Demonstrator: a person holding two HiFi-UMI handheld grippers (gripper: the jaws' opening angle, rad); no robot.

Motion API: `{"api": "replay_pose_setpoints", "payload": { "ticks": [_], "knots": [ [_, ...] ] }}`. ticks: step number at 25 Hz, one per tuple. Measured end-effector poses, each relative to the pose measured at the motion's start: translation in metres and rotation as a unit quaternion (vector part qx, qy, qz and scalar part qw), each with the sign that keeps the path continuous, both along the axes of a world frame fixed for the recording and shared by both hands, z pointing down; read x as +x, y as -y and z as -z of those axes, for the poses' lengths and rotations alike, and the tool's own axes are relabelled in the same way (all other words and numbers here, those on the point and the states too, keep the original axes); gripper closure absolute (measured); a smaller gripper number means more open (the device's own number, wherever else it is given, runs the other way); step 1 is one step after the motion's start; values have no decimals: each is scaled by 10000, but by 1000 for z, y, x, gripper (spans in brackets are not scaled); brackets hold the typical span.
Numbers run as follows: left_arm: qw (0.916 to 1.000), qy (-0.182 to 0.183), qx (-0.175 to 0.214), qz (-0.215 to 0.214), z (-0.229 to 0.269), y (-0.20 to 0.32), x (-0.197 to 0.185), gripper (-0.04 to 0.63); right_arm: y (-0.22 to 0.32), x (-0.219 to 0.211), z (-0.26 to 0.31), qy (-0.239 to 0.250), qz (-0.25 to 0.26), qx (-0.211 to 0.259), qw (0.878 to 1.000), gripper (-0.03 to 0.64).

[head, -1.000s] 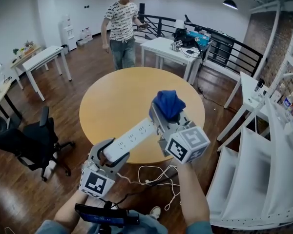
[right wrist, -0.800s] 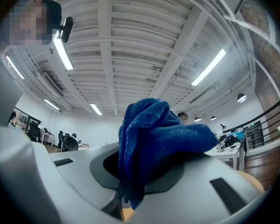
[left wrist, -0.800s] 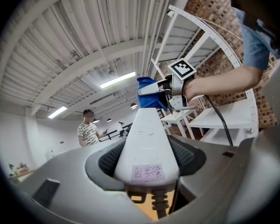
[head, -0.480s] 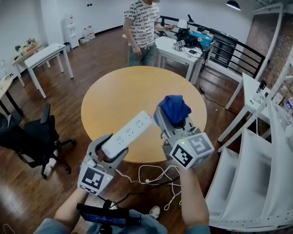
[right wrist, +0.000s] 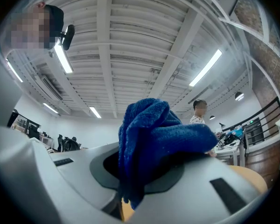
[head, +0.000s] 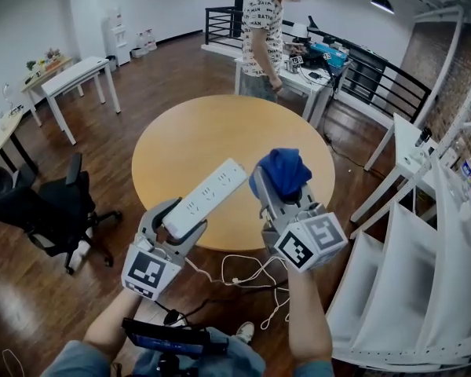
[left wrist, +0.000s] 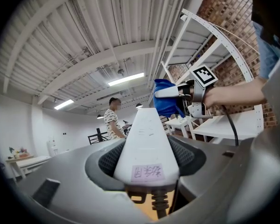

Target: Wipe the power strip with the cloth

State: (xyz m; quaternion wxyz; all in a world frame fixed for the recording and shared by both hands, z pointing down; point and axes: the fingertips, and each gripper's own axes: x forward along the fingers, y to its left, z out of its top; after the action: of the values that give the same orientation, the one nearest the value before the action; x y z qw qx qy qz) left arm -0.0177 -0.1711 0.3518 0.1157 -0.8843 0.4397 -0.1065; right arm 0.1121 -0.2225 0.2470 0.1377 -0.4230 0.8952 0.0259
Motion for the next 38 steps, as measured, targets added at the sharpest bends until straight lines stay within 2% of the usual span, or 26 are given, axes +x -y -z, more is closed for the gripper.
{"api": "replay_pose_setpoints", "payload": {
  "ticks": [14, 19, 26, 38],
  "knots": [
    [9998, -169, -92, 91, 5, 7, 3, 314, -28, -34, -24, 102, 341, -164, 9992, 554],
    [9998, -158, 62, 59, 4, 13, 3, 314, -40, -47, -31, 161, 493, -196, 9985, 554],
    [9996, -274, -65, 100, 2, 16, 5, 314, -50, -62, -41, 202, 641, -284, 9973, 554],
    [9985, -405, -288, 212, -12, 26, 0, 314, -43, -62, -53, 254, 526, -430, 9974, 554]
  ]
}}
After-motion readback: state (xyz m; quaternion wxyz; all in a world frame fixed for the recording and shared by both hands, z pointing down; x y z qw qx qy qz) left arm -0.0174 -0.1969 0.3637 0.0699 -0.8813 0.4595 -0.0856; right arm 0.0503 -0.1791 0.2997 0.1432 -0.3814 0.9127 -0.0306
